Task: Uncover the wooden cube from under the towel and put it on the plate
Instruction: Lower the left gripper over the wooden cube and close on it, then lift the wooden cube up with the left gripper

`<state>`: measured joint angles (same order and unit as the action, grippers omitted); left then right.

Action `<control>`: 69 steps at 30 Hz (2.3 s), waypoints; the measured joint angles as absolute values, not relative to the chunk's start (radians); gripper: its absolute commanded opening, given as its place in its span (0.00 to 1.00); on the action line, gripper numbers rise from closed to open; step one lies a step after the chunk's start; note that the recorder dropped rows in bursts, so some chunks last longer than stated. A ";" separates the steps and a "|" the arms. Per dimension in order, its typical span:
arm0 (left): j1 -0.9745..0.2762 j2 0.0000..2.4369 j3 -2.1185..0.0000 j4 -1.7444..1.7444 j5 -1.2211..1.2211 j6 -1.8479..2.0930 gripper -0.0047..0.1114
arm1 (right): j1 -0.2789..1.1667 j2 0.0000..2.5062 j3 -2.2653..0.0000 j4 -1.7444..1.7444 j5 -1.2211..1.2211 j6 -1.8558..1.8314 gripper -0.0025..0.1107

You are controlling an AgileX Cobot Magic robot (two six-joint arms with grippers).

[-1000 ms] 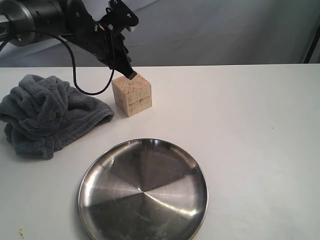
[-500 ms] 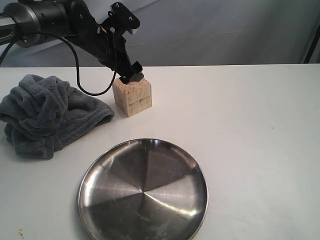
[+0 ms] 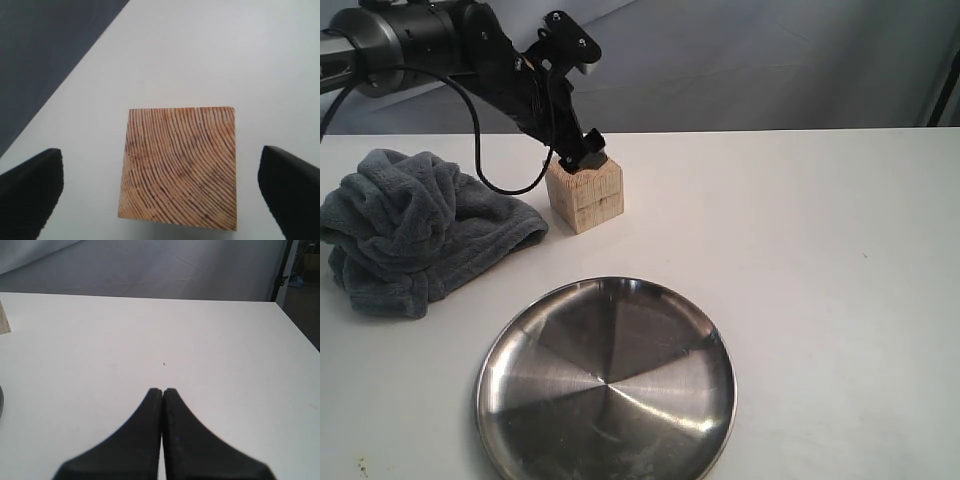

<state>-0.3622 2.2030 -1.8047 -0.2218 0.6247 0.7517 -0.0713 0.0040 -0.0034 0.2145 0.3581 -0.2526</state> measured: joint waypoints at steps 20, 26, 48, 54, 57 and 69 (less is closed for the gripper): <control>-0.362 2.401 -1.920 -0.222 0.686 0.814 0.94 | -0.071 0.004 -0.003 0.215 0.358 -0.253 0.02; -0.362 2.401 -1.920 -0.248 0.686 0.815 0.85 | -0.071 0.004 -0.003 0.215 0.358 -0.253 0.02; -0.360 2.357 -1.921 -0.385 0.809 0.749 0.04 | -0.071 0.004 -0.003 0.215 0.358 -0.253 0.02; -0.360 2.173 -1.921 -0.393 0.885 0.692 0.04 | -0.071 0.004 -0.003 0.215 0.358 -0.253 0.02; -0.360 2.092 -1.886 -0.416 0.898 0.686 0.04 | -0.071 0.004 -0.003 0.215 0.358 -0.253 0.02; -0.360 1.628 -1.352 -0.497 0.647 0.693 0.04 | -0.071 0.004 -0.003 0.215 0.358 -0.253 0.02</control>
<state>-0.3599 1.6283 -1.3516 -0.4974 0.6467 0.6926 -0.0713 0.0040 -0.0034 0.2145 0.3581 -0.2526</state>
